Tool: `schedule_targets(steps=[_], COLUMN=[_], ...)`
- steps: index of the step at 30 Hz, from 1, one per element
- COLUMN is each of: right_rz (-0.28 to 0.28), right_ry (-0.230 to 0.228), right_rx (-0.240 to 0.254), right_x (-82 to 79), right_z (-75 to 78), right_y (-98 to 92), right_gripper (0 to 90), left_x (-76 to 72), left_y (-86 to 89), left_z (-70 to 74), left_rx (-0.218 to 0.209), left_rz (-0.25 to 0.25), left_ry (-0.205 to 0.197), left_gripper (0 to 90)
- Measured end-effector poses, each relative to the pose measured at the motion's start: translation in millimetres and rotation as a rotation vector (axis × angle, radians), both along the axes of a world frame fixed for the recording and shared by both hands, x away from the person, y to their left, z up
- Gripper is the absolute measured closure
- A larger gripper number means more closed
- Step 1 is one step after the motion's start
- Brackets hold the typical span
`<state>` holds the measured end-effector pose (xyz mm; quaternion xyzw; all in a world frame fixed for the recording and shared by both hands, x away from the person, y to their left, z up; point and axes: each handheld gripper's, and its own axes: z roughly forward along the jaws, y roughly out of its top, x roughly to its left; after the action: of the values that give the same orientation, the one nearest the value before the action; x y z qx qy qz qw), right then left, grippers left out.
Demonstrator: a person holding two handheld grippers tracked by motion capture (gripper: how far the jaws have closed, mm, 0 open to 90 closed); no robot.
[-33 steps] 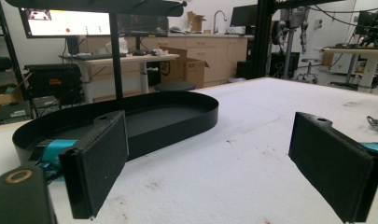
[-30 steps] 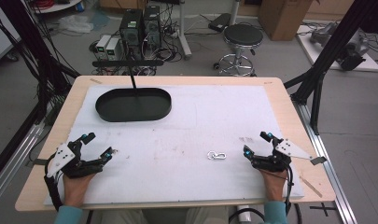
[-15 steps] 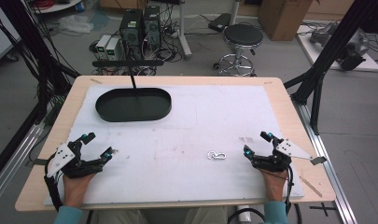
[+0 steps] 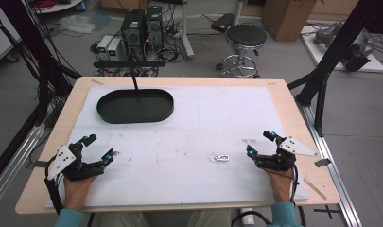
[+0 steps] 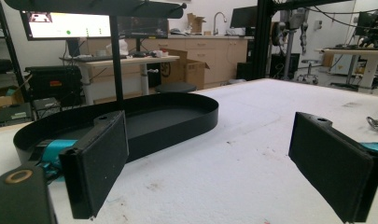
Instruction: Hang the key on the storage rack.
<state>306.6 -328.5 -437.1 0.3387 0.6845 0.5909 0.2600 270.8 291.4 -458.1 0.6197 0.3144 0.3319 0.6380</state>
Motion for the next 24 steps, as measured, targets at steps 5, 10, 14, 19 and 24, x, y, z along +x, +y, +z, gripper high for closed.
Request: schedule_targets(steps=[5, 10, 14, 19, 24], right_rz=[0.076, 0.169, 0.262, 0.377, 0.437], right_ry=[0.034, 0.067, 0.108, 0.149, 0.192], right_rx=[-0.023, -0.108, -0.186, -0.272, -0.292], right_x=[7.3, 15.0, 21.7, 29.7, 35.6], right_z=[19.2, 35.5, 42.1, 42.9, 43.5], right_y=[4.1, 14.5, 27.0, 43.6, 53.5], right_gripper=[7.3, 7.3, 7.3, 7.3, 7.3], left_x=[0.0, 0.1, 0.1, 0.1, 0.1], left_y=[0.1, 0.2, 0.2, 0.2, 0.1], left_z=[0.0, 0.0, 0.0, 0.0, -0.1], left_rx=[-0.001, -0.005, -0.005, -0.005, -0.006], left_rz=[0.000, -0.001, -0.001, -0.001, 0.000], left_ry=[0.000, 0.001, 0.001, 0.001, 0.000], left_gripper=[12.3, 12.3, 12.3, 12.3, 12.3])
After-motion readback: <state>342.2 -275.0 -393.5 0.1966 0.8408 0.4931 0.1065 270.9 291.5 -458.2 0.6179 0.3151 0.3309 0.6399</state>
